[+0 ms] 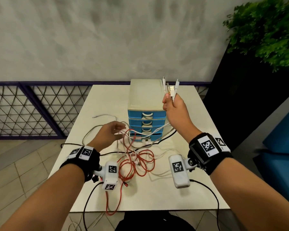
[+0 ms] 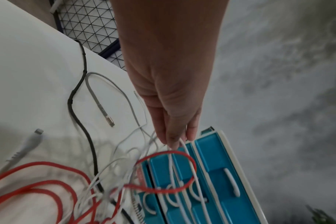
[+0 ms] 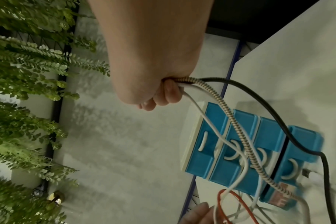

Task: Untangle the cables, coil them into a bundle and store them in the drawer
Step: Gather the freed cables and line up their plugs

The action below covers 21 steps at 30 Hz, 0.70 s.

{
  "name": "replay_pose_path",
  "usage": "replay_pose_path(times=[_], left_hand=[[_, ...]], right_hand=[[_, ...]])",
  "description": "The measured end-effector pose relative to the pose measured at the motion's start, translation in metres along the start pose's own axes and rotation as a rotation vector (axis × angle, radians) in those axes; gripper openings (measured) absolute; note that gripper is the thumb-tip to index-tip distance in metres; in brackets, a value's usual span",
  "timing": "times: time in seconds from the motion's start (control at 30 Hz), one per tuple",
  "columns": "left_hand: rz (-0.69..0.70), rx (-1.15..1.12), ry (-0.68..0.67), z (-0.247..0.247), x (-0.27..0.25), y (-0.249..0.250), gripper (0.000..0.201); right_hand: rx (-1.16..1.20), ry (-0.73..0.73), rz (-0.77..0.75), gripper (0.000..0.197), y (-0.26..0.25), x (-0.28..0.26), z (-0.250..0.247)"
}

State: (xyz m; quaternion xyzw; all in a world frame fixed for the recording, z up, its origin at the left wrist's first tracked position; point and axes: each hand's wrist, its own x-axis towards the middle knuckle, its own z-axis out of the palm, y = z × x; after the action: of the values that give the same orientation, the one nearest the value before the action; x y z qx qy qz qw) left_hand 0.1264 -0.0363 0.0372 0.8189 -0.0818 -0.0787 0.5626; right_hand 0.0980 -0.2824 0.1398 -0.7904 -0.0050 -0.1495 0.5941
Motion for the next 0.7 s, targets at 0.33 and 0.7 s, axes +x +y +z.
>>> replay_pose_path(times=[0.33,0.7], left_hand=[[-0.006,0.179,0.199,-0.002,-0.010,0.007,0.006],[0.234,0.704,-0.570,0.084,-0.035,0.023,0.016]], right_hand=[[0.008,-0.055,0.001,0.030,0.001,-0.005,0.011],[0.056,-0.108,0.051,0.030,0.006,-0.003,0.006]])
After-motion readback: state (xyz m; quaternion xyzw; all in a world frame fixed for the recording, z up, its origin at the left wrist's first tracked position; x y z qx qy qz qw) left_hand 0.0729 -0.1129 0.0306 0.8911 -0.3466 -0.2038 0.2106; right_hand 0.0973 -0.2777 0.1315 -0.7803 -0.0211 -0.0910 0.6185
